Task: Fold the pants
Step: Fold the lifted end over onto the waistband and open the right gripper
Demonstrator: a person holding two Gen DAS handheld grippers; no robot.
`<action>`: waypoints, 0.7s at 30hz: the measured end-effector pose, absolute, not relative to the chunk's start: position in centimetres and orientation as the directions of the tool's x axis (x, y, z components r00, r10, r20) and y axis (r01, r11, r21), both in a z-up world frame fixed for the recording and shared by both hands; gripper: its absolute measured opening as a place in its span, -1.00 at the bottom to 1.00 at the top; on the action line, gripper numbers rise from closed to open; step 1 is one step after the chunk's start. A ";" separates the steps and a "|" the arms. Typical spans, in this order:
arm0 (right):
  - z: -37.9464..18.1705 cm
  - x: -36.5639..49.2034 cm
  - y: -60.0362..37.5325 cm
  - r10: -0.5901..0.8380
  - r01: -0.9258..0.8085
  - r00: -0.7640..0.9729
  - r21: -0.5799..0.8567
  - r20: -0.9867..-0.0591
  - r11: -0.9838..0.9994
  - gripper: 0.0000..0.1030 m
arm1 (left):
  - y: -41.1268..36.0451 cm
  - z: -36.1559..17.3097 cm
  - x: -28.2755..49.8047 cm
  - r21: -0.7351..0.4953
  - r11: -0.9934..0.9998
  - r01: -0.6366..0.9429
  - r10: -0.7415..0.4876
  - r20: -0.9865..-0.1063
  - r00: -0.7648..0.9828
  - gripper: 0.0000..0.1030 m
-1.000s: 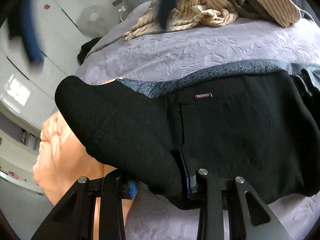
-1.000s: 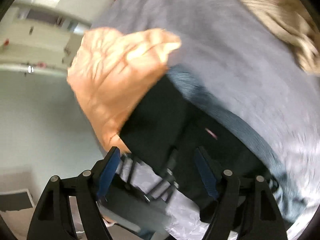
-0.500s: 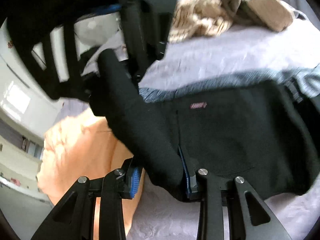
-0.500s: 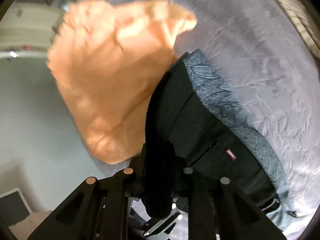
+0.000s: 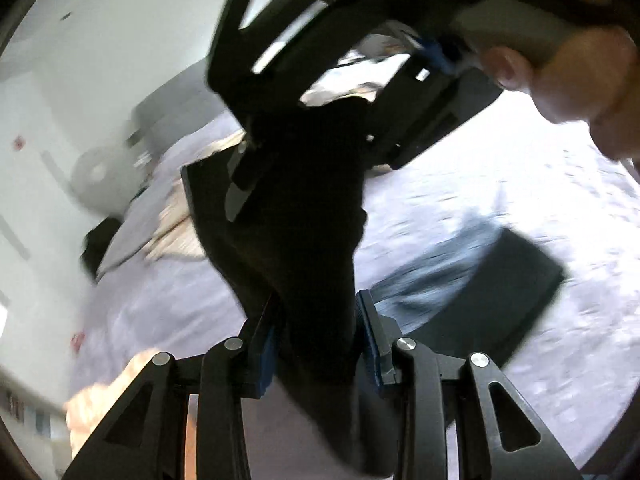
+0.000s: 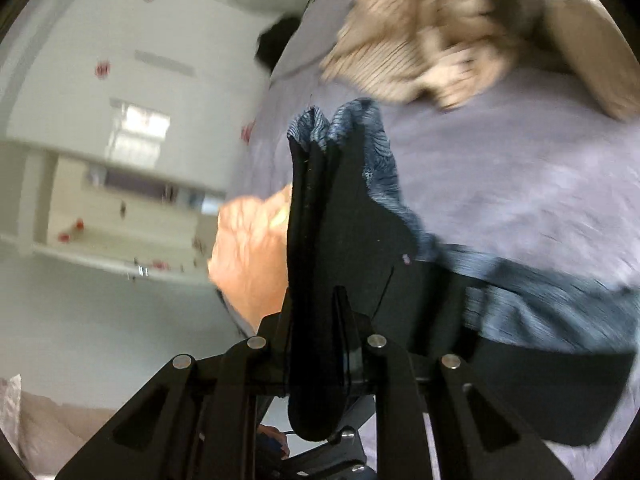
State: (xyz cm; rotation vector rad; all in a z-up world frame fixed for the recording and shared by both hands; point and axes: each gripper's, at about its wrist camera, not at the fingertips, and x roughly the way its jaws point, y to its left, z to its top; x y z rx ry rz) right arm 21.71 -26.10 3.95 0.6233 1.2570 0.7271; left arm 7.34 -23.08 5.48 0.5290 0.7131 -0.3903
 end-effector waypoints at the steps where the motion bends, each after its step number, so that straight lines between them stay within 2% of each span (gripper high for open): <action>1: 3.9 21.2 -27.8 0.777 -0.126 0.169 0.769 -0.606 0.627 -0.64 | -24.5 5.3 7.1 0.321 0.783 0.533 -0.176 -0.707 0.685 -0.30; 7: -0.2 17.8 -38.6 0.744 0.009 0.284 0.778 -0.605 0.629 -0.64 | -33.3 1.2 5.1 0.334 0.653 0.679 -0.236 -0.762 0.603 -0.30; 12: -7.7 15.7 -44.1 0.694 0.150 0.260 0.738 -0.671 0.658 -0.64 | -37.7 -4.8 3.7 0.325 0.577 0.749 -0.176 -0.846 0.503 -0.30; 16: -12.5 14.9 -45.2 0.669 0.218 0.224 0.706 -0.709 0.674 -0.59 | -38.2 -6.2 3.4 0.336 0.564 0.755 -0.147 -0.858 0.492 -0.30; 17: -12.6 14.7 -45.4 0.678 0.229 0.234 0.717 -0.697 0.659 -0.59 | -37.8 -6.0 3.3 0.337 0.562 0.755 -0.147 -0.858 0.492 -0.21; 18: -12.7 14.5 -45.6 0.689 0.239 0.248 0.732 -0.681 0.638 -0.59 | -37.6 -6.0 3.5 0.342 0.563 0.753 -0.142 -0.857 0.496 0.00; 20: -12.3 14.2 -45.6 0.681 0.228 0.249 0.725 -0.689 0.650 -0.59 | -37.0 -5.7 4.1 0.330 0.576 0.748 -0.139 -0.862 0.488 0.20; 21: -12.0 14.2 -45.5 0.672 0.226 0.248 0.716 -0.698 0.660 -0.59 | -36.2 -5.0 4.5 0.282 0.591 0.756 -0.158 -0.879 0.451 0.21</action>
